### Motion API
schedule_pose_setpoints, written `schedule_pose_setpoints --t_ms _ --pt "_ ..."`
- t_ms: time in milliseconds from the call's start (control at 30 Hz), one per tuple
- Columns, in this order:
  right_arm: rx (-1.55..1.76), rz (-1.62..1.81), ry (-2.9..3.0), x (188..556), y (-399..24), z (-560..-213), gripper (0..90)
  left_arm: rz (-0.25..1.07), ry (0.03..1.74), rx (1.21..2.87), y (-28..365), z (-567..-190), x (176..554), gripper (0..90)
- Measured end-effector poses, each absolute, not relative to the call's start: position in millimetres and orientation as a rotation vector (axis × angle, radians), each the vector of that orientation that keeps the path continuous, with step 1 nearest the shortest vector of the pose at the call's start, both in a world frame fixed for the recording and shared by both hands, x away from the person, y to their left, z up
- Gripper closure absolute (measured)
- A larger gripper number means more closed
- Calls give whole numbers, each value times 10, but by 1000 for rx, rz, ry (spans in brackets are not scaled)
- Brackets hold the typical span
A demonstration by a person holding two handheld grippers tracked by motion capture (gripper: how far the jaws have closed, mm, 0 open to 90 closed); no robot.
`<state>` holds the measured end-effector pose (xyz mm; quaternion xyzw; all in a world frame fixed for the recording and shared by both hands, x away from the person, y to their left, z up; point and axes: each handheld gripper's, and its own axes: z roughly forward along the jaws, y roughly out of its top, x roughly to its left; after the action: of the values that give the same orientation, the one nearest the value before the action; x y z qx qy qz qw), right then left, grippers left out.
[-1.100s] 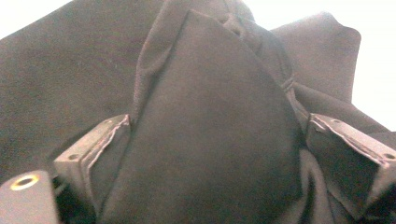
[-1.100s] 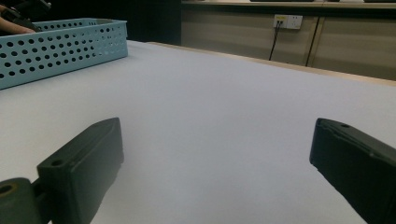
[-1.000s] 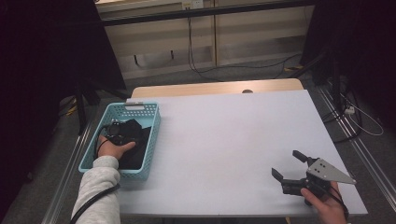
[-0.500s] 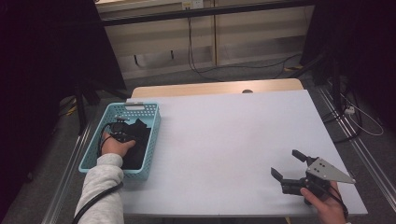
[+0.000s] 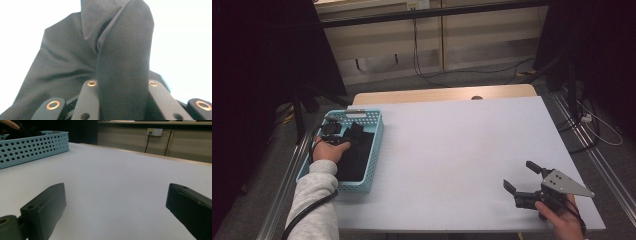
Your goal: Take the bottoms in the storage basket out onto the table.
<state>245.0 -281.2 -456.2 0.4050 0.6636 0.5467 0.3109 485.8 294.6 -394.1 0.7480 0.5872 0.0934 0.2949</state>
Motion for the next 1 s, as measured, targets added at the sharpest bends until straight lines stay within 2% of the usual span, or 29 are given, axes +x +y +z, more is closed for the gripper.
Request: schedule_pose_setpoints --t_ms 333,633,800,1000 --pt "1061 1444 1760 2461 -2790 -4559 19 340 1434 1920 2931 -3288 4876 764" --pt "1059 1445 1758 2461 -2797 -4561 19 344 1296 1818 2778 -2886 4861 764" --pt "1068 1449 1758 2461 -2793 -4564 19 354 1246 1809 2665 -2584 4858 764" --pt "1070 1448 1758 2461 -2790 -4563 19 348 1173 1819 2452 -2412 4850 764"
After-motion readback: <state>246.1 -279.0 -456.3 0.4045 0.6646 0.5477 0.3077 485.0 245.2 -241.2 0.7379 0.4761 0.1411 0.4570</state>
